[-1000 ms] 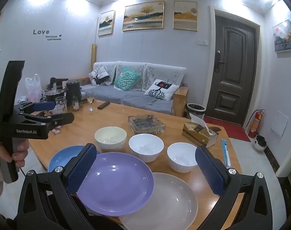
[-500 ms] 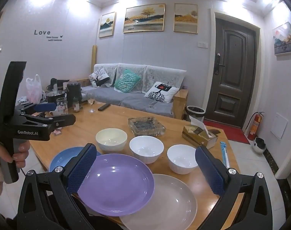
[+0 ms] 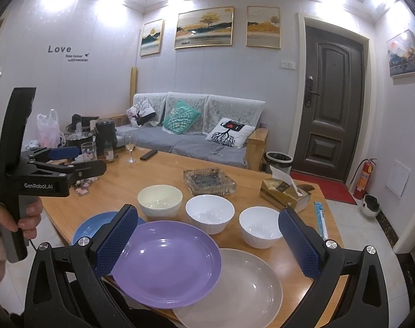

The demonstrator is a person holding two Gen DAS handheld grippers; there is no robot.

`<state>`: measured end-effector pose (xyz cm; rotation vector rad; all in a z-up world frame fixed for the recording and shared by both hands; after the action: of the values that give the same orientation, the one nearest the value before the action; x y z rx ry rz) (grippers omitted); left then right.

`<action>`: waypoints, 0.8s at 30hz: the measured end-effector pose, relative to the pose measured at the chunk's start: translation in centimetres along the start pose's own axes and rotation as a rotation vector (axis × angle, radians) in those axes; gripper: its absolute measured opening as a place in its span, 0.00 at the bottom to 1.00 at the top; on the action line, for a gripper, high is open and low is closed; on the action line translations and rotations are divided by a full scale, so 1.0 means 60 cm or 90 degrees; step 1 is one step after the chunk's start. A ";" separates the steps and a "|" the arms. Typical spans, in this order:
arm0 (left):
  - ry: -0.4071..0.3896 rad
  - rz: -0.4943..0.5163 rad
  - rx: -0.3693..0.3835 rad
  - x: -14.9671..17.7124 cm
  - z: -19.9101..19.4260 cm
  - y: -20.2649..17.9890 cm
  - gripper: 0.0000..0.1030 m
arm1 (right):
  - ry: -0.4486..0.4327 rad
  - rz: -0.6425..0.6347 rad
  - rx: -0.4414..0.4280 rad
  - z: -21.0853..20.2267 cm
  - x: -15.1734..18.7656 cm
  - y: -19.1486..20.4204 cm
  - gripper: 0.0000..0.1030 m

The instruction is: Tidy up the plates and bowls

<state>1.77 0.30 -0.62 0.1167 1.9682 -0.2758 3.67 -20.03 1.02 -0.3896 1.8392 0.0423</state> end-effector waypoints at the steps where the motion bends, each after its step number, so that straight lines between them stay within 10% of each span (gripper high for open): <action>1: 0.000 0.002 -0.001 0.000 0.000 0.000 1.00 | 0.000 0.000 0.000 0.000 0.000 0.000 0.99; 24: -0.013 0.012 0.002 -0.006 -0.011 -0.010 1.00 | 0.000 0.000 0.004 0.003 0.002 0.003 0.99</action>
<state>1.18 -0.12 0.06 0.1335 1.9455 -0.2663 3.75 -19.85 0.83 -0.3857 1.8383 0.0367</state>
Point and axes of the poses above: each gripper's, at about its wrist camera, not at the fingertips, and z roughly the way its jaws point, y to its left, x to its underside, the point moved 3 cm from there along z, roughly the way its jaws point, and after that the axes turned 14 degrees about x, right-handed, at the moved point
